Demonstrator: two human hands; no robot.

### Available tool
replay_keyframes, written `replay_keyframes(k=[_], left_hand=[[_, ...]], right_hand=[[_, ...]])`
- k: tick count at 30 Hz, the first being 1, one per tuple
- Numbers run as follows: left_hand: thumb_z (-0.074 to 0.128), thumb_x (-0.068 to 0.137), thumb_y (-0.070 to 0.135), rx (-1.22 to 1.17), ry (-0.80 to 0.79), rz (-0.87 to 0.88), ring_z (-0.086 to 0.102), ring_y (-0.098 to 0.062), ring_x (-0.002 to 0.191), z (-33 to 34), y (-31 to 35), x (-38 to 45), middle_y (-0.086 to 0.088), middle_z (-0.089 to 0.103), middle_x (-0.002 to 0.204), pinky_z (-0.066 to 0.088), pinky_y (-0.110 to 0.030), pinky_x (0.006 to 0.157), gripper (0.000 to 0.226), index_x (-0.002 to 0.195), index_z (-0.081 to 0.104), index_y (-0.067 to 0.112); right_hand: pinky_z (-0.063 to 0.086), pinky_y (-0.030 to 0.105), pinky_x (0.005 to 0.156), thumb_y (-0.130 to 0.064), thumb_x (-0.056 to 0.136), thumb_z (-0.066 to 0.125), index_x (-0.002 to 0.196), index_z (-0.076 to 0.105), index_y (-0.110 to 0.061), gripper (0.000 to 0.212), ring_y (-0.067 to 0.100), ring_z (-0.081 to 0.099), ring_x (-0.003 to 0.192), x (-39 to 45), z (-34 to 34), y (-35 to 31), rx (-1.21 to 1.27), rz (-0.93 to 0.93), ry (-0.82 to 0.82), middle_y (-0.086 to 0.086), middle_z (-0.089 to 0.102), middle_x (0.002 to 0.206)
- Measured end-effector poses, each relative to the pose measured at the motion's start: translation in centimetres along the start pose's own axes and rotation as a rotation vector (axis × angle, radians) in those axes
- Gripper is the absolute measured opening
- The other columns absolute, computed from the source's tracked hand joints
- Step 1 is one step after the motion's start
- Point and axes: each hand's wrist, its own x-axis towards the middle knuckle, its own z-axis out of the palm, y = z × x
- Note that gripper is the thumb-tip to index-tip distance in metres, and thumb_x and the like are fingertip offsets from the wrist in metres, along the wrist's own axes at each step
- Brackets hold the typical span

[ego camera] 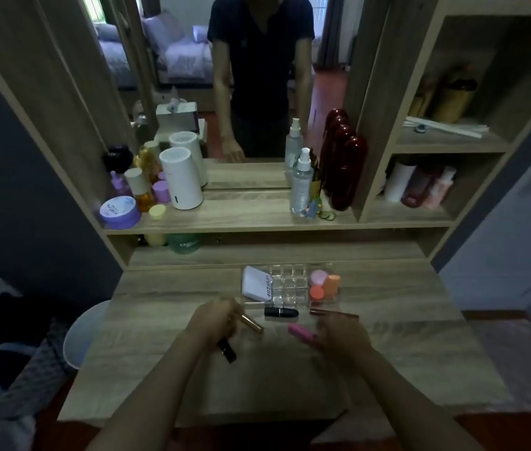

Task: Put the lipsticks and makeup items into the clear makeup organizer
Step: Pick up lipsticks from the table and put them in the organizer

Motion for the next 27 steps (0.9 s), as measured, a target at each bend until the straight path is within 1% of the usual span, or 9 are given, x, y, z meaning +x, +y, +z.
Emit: replay_keyframes(k=[5, 7, 9, 11, 13, 16, 19, 23, 27], left_hand=[[0.055, 0.081, 0.016, 0.17, 0.041, 0.181, 0.055, -0.021, 0.115, 1.2, -0.6, 0.4, 0.001, 0.058, 0.126, 0.049, -0.034, 0.087, 0.035, 0.115, 0.062, 0.023], [0.065, 0.074, 0.018, 0.217, 0.176, 0.267, 0.065, -0.024, 0.096, 1.2, -0.3, 0.8, -0.004, 0.067, 0.107, 0.054, -0.03, 0.071, 0.023, 0.097, 0.069, 0.019], [0.08, 0.057, 0.024, 0.35, 0.182, 0.33, 0.069, -0.02, 0.069, 1.3, 0.1, 0.8, 0.0, 0.071, 0.081, 0.053, -0.022, 0.052, 0.018, 0.073, 0.071, 0.021], [0.086, 0.048, 0.03, 0.415, 0.205, 0.364, 0.066, -0.015, 0.057, 1.9, 0.1, 1.2, 0.004, 0.069, 0.07, 0.051, -0.018, 0.045, 0.022, 0.062, 0.071, 0.022], [0.087, 0.046, 0.032, 0.394, 0.234, 0.383, 0.065, -0.013, 0.055, 2.4, 0.0, 1.4, 0.005, 0.069, 0.069, 0.051, -0.019, 0.045, 0.023, 0.06, 0.071, 0.023], [0.08, 0.064, 0.029, 0.259, 0.273, 0.418, 0.069, -0.018, 0.072, 2.0, -0.2, 1.4, -0.001, 0.072, 0.082, 0.056, -0.027, 0.06, 0.016, 0.077, 0.073, 0.022], [0.066, 0.081, 0.03, 0.067, 0.263, 0.439, 0.066, -0.018, 0.089, 1.2, 0.4, 1.5, -0.001, 0.071, 0.102, 0.055, -0.029, 0.072, 0.023, 0.102, 0.069, 0.021], [0.065, 0.084, 0.032, -0.364, 0.363, 0.277, 0.056, 0.003, 0.069, -1.2, 2.4, 2.5, 0.013, 0.061, 0.08, 0.036, -0.01, 0.059, 0.012, 0.094, 0.065, 0.025], [0.07, 0.081, 0.014, -0.709, 0.439, 0.151, 0.058, 0.007, 0.071, -3.9, 3.7, 5.0, 0.013, 0.064, 0.08, 0.047, -0.012, 0.063, 0.019, 0.098, 0.064, 0.016]], right_hand=[[0.05, 0.03, 0.077, -0.041, 0.086, 0.062, 0.106, 0.062, -0.014, 0.034, 0.022, 0.066, 0.098, 0.9, 0.6, 0.1, -0.128, -0.038, -0.166, 0.007, 0.068, 0.111], [0.05, 0.031, 0.078, -0.042, 0.087, 0.061, 0.107, 0.061, -0.014, 0.035, 0.022, 0.065, 0.1, 1.2, 0.6, -0.2, -0.123, -0.04, -0.156, 0.006, 0.067, 0.113], [0.052, 0.032, 0.076, -0.054, 0.085, 0.058, 0.097, 0.061, -0.016, 0.04, 0.021, 0.064, 0.088, 1.3, 0.5, -0.5, -0.072, -0.02, -0.111, 0.005, 0.068, 0.101], [0.053, 0.031, 0.071, -0.066, 0.08, 0.054, 0.089, 0.06, -0.017, 0.05, 0.019, 0.062, 0.076, 1.4, 0.1, -0.4, 0.0, 0.043, -0.048, 0.004, 0.068, 0.089], [0.053, 0.032, 0.073, -0.056, 0.082, 0.058, 0.095, 0.063, -0.016, 0.042, 0.021, 0.066, 0.083, 1.7, -0.4, 0.1, -0.001, 0.09, -0.019, 0.005, 0.07, 0.097], [0.049, 0.031, 0.071, -0.046, 0.083, 0.061, 0.096, 0.065, -0.015, 0.034, 0.025, 0.068, 0.092, 1.8, -1.0, 1.1, -0.02, 0.11, -0.061, 0.007, 0.07, 0.102], [0.053, 0.035, 0.081, -0.04, 0.088, 0.057, 0.104, 0.065, -0.015, 0.031, 0.027, 0.066, 0.099, 1.8, -1.5, 1.5, -0.015, 0.142, -0.016, 0.009, 0.069, 0.109], [0.051, 0.035, 0.087, -0.034, 0.091, 0.054, 0.115, 0.058, -0.013, 0.032, 0.028, 0.063, 0.108, 1.7, -2.1, 2.4, -0.05, 0.224, 0.043, 0.009, 0.06, 0.12], [0.048, 0.035, 0.096, -0.023, 0.092, 0.052, 0.124, 0.052, -0.014, 0.033, 0.027, 0.055, 0.119, 1.8, -2.3, 3.2, -0.069, 0.263, -0.011, 0.009, 0.049, 0.131]])
